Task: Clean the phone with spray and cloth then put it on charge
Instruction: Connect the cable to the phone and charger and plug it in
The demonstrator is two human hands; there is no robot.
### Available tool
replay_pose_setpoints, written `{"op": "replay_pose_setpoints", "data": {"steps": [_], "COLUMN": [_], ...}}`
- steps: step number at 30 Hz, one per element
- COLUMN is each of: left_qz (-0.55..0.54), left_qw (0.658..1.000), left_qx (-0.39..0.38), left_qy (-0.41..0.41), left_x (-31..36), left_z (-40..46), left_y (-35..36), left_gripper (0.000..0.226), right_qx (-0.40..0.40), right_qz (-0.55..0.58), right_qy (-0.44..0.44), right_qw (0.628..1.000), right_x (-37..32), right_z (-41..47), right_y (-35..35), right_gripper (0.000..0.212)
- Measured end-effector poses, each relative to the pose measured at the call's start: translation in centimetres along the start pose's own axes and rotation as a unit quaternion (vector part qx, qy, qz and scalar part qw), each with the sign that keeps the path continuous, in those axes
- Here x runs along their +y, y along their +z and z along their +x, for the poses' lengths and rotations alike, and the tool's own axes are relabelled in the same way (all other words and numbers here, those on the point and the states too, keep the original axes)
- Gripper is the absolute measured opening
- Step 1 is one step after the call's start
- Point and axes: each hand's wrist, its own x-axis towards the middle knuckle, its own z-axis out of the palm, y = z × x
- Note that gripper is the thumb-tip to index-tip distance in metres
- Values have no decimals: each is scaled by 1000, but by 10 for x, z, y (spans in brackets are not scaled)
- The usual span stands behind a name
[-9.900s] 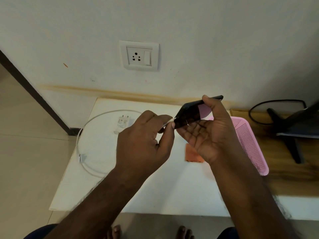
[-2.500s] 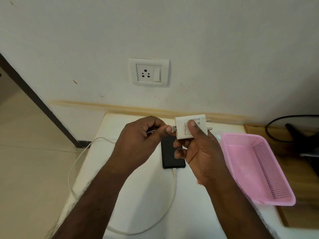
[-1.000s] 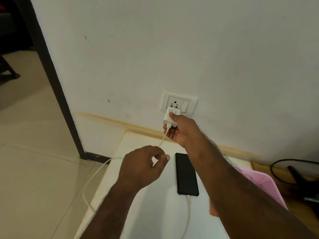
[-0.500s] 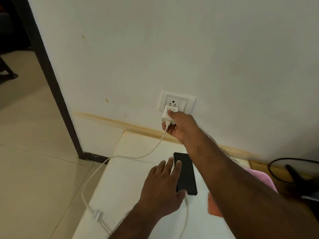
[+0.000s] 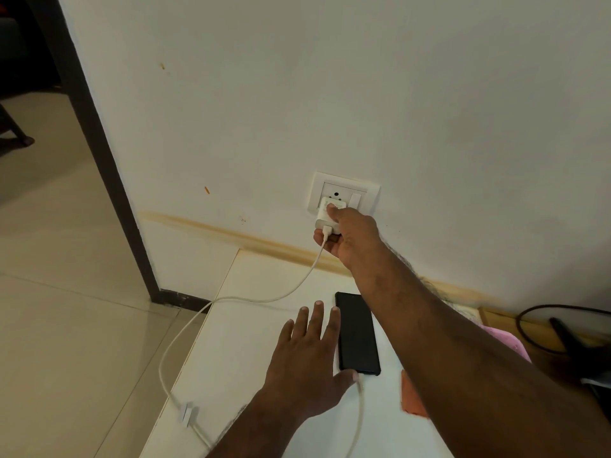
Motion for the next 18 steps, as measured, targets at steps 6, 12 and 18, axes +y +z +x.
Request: {"op": "replay_pose_setpoints", "data": {"steps": [6,12,18], "left_qz": [13,27,58], "left_qw": [1000,999,984], "left_qx": [-17,-44,-165], "left_qy": [-10,-15,-47], "left_x": [-1,-5,-12], "left_z": [-1,0,-6], "left_y": [-4,-5,2], "left_gripper": [95,92,93], "right_qx": [-8,-29,-53], "right_qz": [-5,-10,-16], "right_qy": [10,21,40], "right_qw": [1000,999,998], "right_x": [-9,-11,-15], "right_z": [1,1,0], "right_y": [-2,-5,-9], "right_gripper": [28,25,32]}}
